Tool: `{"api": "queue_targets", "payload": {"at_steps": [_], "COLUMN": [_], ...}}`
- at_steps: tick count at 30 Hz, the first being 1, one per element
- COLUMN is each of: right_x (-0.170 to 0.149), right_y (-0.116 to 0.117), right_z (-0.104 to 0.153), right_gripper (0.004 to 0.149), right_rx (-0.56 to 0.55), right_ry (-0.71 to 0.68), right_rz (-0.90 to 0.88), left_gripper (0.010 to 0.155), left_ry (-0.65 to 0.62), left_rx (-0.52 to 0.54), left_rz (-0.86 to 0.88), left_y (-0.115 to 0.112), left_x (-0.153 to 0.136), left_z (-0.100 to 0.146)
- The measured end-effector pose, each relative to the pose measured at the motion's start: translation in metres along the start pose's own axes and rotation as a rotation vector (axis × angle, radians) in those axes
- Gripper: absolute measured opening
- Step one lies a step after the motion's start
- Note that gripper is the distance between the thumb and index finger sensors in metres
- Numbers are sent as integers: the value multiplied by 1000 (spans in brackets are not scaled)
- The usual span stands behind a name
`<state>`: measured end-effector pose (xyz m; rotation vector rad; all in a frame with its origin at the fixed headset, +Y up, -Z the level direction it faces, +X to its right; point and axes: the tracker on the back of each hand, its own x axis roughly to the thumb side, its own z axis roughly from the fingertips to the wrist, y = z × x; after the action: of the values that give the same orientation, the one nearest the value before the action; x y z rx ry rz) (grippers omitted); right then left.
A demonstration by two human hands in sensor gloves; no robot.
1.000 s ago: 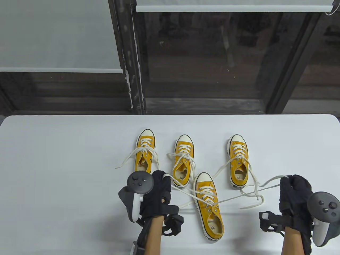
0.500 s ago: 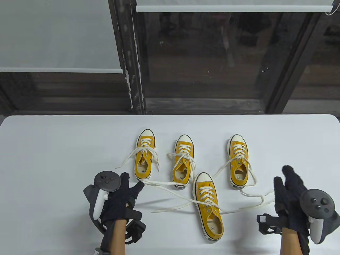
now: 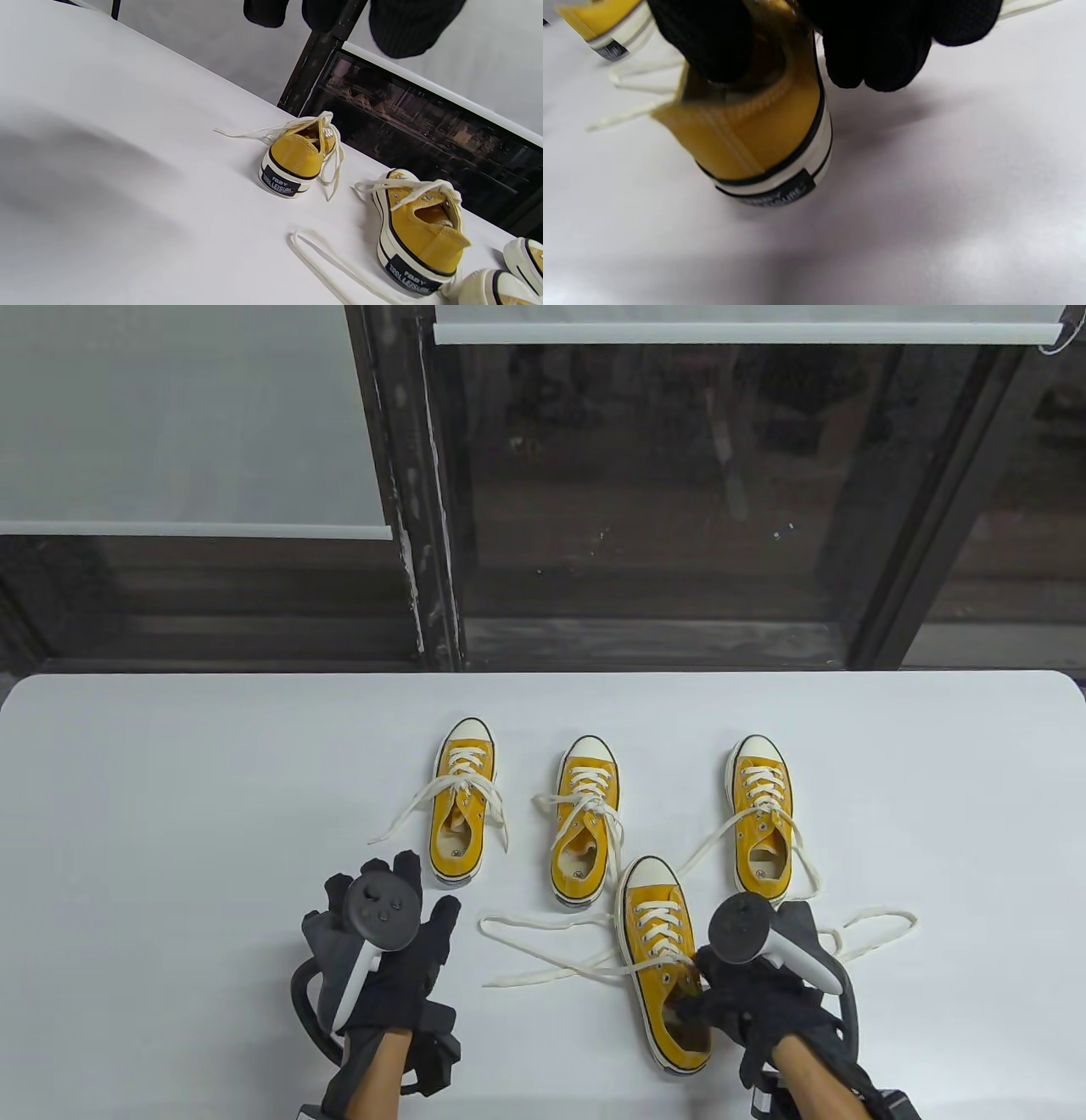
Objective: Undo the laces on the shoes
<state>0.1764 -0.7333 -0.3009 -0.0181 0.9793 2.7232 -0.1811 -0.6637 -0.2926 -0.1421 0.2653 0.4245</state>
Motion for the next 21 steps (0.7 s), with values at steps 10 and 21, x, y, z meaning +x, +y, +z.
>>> {"api": "queue_targets", "payload": {"at_steps": [10,21], "right_x": [2,20], "right_y": [-41,-84], "right_z": [21,-25], "right_gripper": [43,44], "right_rx": [-320,-509], "right_ry": [100,281], "right_rz": [-62,-35], "left_gripper": [73,75], "left_ry": [-34,-63], "left_rx": [-14,-56], "left_rz": [-52,-85], "left_y": [-9,-19], "left_x": [9,16], "left_z": [0,-1]}}
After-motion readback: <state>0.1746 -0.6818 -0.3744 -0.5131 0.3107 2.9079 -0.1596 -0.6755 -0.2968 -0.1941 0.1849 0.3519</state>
